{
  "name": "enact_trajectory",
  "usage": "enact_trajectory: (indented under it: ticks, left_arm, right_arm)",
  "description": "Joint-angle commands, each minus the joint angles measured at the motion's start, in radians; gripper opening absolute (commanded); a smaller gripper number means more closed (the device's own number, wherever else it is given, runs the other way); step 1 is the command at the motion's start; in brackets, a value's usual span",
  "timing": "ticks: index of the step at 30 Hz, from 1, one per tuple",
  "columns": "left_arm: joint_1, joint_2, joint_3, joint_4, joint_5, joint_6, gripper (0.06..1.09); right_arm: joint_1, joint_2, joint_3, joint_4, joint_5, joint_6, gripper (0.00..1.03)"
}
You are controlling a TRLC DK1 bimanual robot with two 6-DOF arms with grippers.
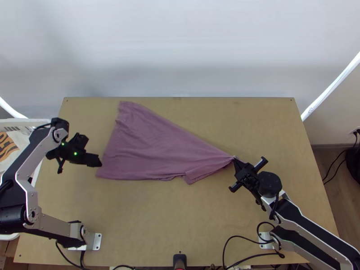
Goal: Fold the t-shirt
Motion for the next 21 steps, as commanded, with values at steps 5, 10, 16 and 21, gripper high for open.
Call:
enact_trajectory:
  ticks: [5, 10, 16, 21]
  left_arm:
    - [0.003, -0.030, -0.081, 0.008, -0.043, 0.050, 0.80]
    - [-0.008, -0.026, -0.107, 0.016, -0.049, 0.056, 0.80]
    - [-0.023, 0.013, -0.124, 0.045, -0.049, 0.046, 0.80]
    - [-0.040, 0.042, -0.153, 0.071, -0.049, 0.044, 0.66]
  right_arm:
    - [0.006, 0.022, 0.022, 0.015, 0.012, 0.013, 0.03]
    - [0.006, 0.033, 0.025, 0.015, 0.012, 0.013, 0.03]
    - [0.007, 0.045, 0.034, 0.015, 0.012, 0.015, 0.03]
    - [0.012, 0.048, 0.037, 0.015, 0.012, 0.015, 0.03]
